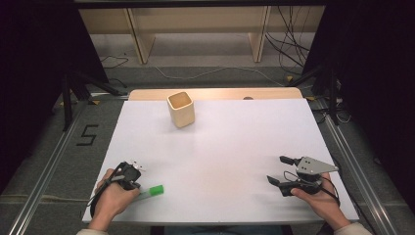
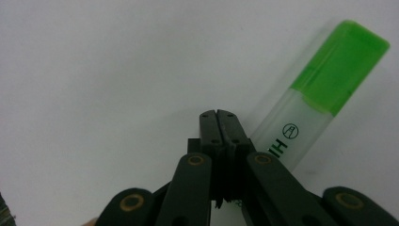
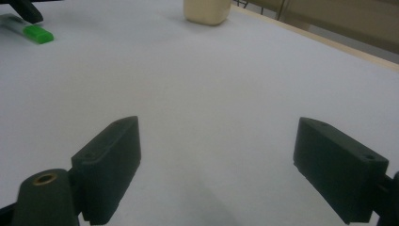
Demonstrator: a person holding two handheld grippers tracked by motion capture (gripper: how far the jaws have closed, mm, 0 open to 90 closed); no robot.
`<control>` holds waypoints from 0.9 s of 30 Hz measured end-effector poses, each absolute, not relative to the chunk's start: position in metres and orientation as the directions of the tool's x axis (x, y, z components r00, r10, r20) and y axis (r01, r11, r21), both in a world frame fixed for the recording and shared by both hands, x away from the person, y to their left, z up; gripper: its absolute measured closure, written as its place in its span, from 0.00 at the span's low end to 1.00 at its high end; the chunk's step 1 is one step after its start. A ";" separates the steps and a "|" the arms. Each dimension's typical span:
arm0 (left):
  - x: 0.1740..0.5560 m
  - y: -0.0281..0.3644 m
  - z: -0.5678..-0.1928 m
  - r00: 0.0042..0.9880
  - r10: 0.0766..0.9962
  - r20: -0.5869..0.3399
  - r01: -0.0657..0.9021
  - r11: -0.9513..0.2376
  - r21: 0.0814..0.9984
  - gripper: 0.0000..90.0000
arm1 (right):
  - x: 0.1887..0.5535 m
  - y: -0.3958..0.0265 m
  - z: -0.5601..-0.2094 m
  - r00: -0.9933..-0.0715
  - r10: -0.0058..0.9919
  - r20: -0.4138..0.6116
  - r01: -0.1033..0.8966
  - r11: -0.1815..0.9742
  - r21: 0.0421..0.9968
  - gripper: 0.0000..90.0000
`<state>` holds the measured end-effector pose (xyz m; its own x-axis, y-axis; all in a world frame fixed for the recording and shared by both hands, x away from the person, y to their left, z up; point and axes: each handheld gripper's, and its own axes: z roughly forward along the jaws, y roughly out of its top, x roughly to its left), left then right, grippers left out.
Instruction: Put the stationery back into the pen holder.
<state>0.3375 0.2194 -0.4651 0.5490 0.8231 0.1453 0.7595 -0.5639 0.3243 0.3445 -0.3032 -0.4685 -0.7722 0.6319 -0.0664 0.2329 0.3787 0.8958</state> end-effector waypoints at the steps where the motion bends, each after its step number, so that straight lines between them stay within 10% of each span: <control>1: 0.332 0.220 -0.465 0.560 0.816 0.141 0.757 -0.574 0.311 1.00 | 0.345 -0.303 -0.469 -0.772 0.632 -0.066 0.233 0.378 0.896 0.18; 18: 0.315 0.215 -0.465 0.574 0.809 0.124 0.750 -0.581 0.316 1.00 | 0.344 -0.302 -0.468 -0.774 0.629 -0.069 0.232 0.383 0.894 0.18; 27: 0.317 0.218 -0.446 0.574 0.808 0.136 0.718 -0.576 0.392 0.75 | 0.345 -0.302 -0.469 -0.775 0.628 -0.072 0.229 0.386 0.894 0.18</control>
<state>0.3170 0.2179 -0.4461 0.5737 0.8077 0.1363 0.7177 -0.5758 0.3917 0.3448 -0.3023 -0.4685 -0.7753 0.6275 -0.0722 0.2292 0.3860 0.8936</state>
